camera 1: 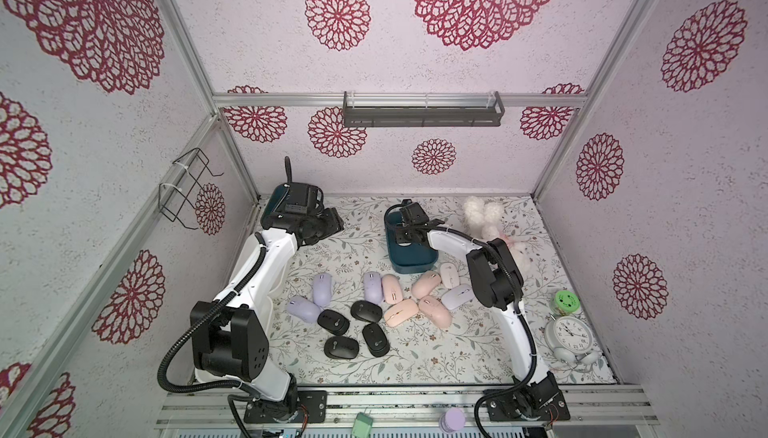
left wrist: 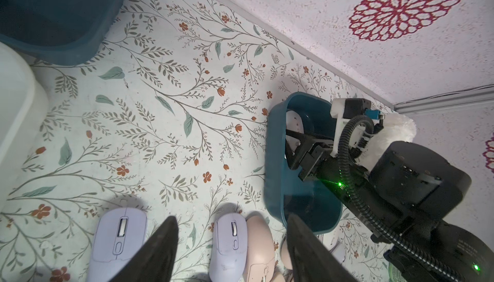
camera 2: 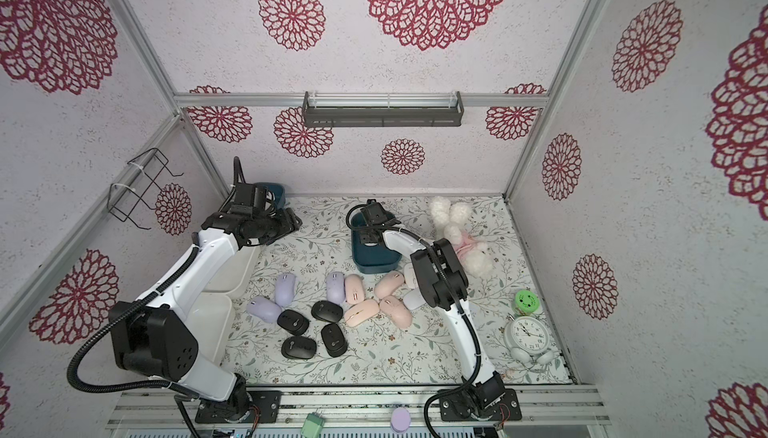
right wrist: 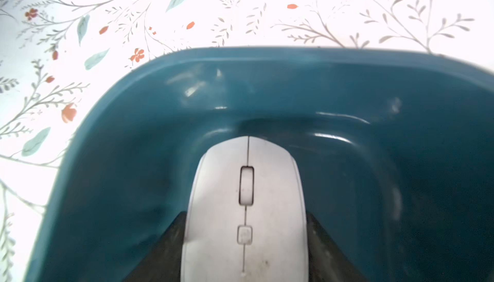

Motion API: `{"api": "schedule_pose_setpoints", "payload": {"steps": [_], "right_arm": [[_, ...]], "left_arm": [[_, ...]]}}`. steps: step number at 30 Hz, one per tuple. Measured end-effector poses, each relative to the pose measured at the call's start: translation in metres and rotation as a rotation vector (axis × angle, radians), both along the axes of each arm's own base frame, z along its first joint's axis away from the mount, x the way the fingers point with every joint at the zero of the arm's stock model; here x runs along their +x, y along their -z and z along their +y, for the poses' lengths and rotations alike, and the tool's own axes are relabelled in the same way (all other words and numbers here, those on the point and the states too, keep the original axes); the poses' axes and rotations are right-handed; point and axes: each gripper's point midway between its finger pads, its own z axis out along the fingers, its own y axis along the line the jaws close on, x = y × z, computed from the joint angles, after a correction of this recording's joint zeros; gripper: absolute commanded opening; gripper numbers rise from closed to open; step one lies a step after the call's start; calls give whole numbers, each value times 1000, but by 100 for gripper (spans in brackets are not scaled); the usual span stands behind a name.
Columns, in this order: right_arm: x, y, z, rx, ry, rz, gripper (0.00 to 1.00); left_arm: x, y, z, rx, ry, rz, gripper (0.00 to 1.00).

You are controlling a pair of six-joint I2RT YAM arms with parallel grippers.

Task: Place the mice by color into the storage box
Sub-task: Place the mouse in the storage box.

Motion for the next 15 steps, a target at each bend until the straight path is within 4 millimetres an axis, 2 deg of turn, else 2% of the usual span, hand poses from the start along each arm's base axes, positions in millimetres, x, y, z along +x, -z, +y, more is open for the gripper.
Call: {"api": "schedule_pose_setpoints", "payload": {"steps": [8,11,15], "right_arm": [[9,2,10,-20,4,-3,54],[10,1,11,-28,8,-2,61],[7,1,11,-41,16,7,64]], "left_arm": [[-3,1,-6,-14,38,8,66],[-4,1,-7,-26,47,11,66],[-5,2,-9,-41,57,16,67]]}}
